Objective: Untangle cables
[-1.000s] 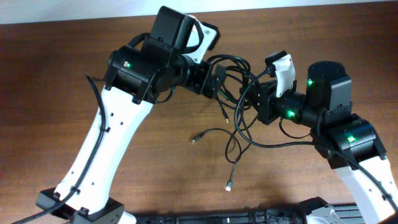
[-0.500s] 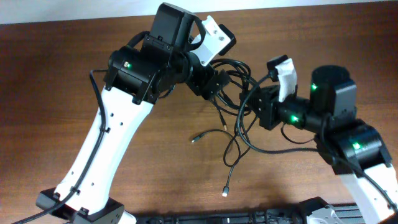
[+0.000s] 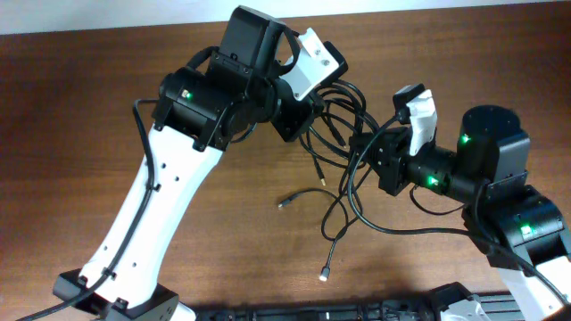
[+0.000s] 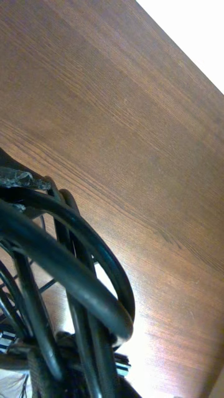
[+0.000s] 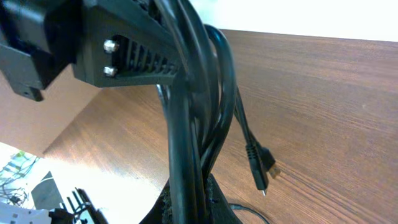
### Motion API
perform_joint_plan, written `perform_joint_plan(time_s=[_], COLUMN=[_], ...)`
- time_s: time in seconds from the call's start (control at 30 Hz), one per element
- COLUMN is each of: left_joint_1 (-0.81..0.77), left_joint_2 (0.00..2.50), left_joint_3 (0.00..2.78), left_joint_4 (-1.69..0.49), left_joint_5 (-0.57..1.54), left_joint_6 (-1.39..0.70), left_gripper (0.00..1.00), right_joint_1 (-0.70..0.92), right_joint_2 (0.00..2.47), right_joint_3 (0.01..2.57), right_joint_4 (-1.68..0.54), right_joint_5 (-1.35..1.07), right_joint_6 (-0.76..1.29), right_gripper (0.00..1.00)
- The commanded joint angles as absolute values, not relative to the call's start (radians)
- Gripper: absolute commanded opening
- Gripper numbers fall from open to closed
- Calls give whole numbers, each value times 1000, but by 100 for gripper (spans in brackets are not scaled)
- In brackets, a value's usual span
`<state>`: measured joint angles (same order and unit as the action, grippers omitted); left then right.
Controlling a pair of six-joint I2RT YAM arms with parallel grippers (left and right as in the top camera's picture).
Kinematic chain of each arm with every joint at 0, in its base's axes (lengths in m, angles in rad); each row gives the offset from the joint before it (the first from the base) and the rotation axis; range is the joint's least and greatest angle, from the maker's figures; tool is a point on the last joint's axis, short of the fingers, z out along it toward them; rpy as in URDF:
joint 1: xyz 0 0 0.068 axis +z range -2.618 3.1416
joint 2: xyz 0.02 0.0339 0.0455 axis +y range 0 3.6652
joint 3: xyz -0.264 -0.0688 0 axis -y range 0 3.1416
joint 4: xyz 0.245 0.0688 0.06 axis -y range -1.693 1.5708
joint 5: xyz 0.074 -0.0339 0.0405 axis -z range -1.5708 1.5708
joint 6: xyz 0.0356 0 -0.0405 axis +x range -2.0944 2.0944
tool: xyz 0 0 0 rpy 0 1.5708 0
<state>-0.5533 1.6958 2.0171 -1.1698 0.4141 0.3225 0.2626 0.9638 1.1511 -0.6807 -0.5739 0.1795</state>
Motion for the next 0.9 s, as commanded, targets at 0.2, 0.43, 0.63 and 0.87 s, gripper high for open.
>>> perform_joint_plan(time_s=[0.2, 0.43, 0.63, 0.87], left_joint_1=[-540, -541, -541, -557], left_joint_2=[1679, 1679, 1679, 1679], left_joint_3=[2037, 2037, 2037, 2037], left_joint_4=[-1170, -1191, -1191, -1205], left_joint_5=[220, 295, 445, 510], left_joint_6=[161, 162, 174, 219], left_gripper=[0, 0, 0, 0], right_joint_1=[266, 266, 266, 266], right_joint_2=[945, 901, 898, 901], right_joint_3=[1158, 1158, 1158, 1158], right_joint_4=[-735, -725, -727, -726], right_joint_5=[-466, -465, -458, -419], right_joint_6=[55, -232, -496, -625], right_gripper=[66, 73, 85, 89])
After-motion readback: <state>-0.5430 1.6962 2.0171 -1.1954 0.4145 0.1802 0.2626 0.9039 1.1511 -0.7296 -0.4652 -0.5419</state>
